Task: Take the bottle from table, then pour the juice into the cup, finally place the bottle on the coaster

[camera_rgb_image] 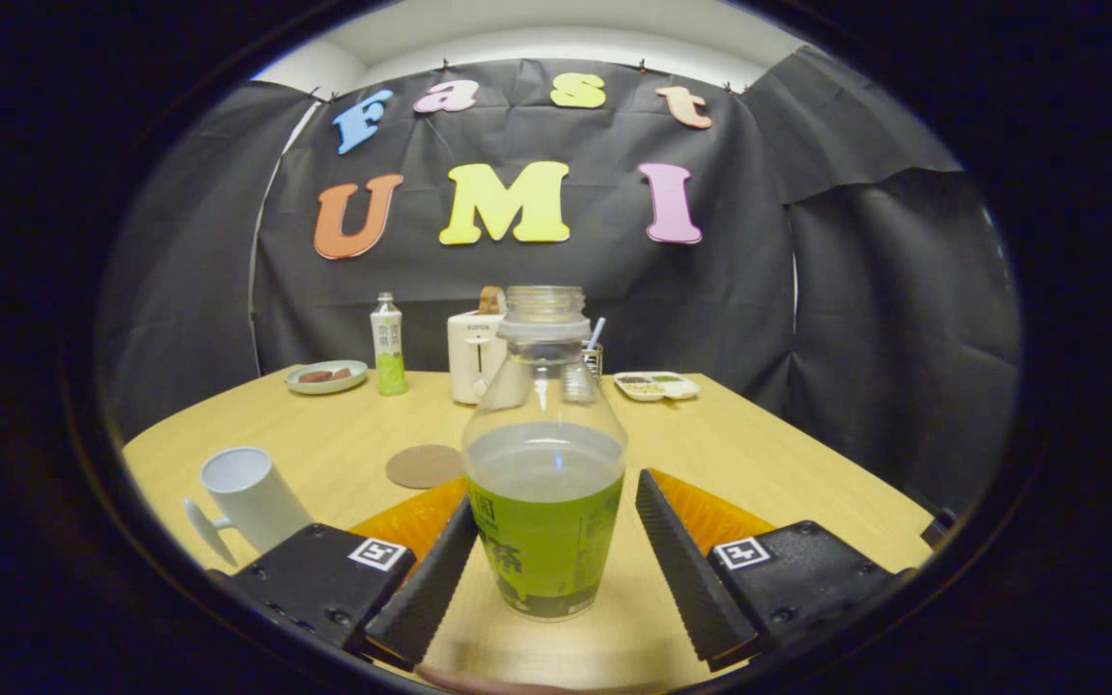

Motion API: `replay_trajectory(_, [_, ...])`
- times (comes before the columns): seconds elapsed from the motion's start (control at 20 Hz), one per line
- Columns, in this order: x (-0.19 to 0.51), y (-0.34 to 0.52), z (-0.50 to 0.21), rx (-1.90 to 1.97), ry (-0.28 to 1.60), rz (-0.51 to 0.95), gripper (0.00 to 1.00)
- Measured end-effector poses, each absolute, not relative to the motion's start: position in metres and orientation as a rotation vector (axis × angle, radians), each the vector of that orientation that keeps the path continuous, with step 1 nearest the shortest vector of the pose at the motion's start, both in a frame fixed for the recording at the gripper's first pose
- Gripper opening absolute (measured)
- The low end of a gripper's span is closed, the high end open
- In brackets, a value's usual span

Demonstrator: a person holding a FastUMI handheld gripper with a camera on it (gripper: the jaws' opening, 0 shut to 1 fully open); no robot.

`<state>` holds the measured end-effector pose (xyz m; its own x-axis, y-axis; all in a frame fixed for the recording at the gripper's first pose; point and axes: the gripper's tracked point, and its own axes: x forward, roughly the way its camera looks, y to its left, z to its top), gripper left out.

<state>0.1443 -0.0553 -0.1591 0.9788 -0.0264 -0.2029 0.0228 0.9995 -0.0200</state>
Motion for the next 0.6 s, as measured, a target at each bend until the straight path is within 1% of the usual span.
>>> replay_trajectory(0.1, [0.1441,-0.0570,-0.1571,-0.008,0.187,-0.012,0.87])
replay_trajectory(0.2, [0.1459,-0.0566,-0.1585,-0.004,0.181,0.005,0.83])
replay_trajectory(0.6, [0.1465,-0.0620,-0.1570,0.031,0.181,0.069,0.81])
